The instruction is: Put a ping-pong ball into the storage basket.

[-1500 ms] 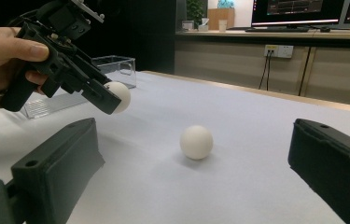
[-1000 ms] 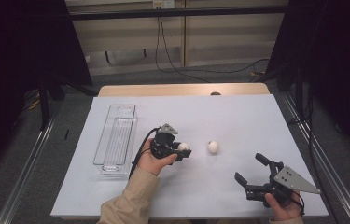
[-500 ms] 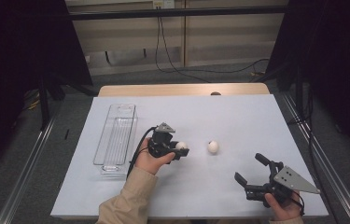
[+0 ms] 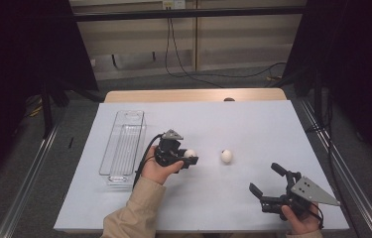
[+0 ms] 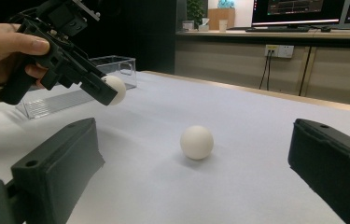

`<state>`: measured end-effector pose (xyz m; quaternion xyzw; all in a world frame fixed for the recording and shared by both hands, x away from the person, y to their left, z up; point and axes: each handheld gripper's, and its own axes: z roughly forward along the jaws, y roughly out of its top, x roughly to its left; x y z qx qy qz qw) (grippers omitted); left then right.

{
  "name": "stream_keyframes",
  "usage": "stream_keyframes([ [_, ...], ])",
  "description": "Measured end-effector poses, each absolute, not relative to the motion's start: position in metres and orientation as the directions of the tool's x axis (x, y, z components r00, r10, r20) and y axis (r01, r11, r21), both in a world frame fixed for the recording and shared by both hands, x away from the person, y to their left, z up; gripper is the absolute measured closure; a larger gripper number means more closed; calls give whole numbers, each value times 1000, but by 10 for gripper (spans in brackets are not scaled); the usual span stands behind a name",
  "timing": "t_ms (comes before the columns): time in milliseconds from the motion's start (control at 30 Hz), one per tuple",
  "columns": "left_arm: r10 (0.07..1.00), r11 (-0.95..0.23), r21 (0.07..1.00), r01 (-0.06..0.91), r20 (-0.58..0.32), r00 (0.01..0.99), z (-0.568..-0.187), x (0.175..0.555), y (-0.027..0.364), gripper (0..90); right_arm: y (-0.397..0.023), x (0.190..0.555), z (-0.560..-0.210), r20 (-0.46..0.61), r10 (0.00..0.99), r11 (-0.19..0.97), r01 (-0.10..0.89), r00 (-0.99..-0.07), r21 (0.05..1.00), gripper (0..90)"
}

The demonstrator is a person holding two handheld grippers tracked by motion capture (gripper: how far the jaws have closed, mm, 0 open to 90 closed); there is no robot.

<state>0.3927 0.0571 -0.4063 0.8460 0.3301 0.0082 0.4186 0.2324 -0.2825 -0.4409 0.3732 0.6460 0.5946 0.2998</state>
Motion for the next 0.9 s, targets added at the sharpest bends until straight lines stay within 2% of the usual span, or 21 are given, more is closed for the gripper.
stream_keyframes([
  [900, 586, -415, 712, 566, -266, 765, -402, 396, 68, 509, -283, 232, -441, 56, 839, 13, 123, -541, 992, 14],
])
